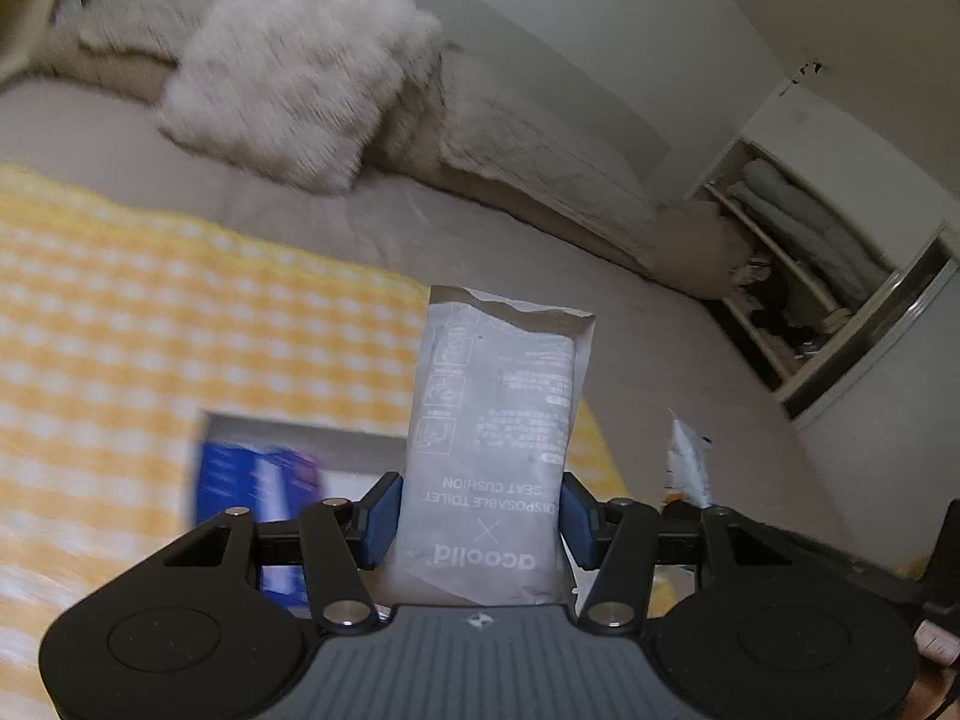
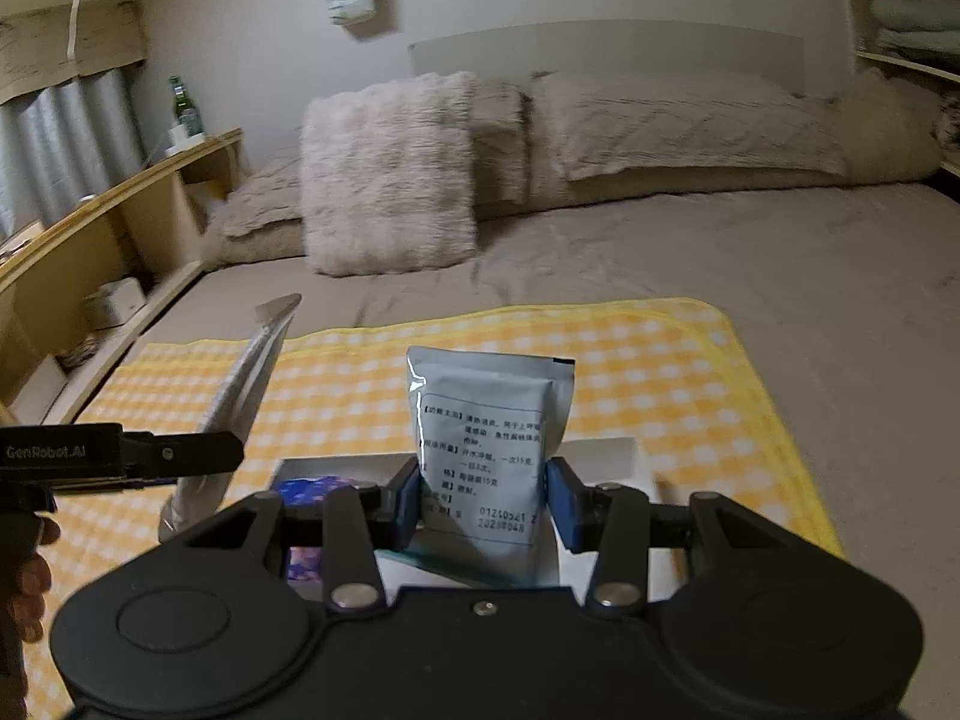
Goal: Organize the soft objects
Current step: 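Carry the grey packet and white sachet over the tray and lower them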
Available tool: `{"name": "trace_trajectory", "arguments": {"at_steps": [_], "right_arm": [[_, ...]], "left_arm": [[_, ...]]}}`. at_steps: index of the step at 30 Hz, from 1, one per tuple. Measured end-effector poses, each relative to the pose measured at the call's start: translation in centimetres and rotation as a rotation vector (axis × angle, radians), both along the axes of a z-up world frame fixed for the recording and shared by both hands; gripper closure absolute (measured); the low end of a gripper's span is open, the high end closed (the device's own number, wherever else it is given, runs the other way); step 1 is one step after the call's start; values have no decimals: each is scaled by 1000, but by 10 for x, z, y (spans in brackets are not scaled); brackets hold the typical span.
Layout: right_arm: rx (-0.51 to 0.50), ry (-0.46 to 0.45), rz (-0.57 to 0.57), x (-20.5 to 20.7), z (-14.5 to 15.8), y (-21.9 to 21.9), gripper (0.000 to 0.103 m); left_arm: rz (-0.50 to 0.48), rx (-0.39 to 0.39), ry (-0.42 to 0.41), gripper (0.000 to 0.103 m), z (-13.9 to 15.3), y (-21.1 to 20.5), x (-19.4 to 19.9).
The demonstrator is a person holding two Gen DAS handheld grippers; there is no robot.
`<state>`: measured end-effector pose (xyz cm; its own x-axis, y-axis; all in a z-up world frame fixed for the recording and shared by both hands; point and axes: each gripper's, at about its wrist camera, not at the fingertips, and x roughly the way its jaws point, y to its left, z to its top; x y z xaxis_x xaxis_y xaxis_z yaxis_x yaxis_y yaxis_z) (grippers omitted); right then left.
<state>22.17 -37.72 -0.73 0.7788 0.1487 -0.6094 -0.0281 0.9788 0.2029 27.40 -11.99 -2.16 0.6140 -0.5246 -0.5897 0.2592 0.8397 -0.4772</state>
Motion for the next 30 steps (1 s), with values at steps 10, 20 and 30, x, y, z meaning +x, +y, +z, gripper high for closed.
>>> {"name": "trace_trajectory", "arguments": {"at_steps": [10, 20, 30], "right_arm": [[1, 28, -101, 2, -12, -42, 59], [-21, 76, -105, 9, -31, -59, 59], [-36, 139, -12, 44, -56, -35, 59]], "left_arm": [[-114, -230, 176, 48, -56, -68, 29], [-78, -194, 298, 48, -117, -99, 63], [40, -24, 364, 48, -135, -80, 70]]}}
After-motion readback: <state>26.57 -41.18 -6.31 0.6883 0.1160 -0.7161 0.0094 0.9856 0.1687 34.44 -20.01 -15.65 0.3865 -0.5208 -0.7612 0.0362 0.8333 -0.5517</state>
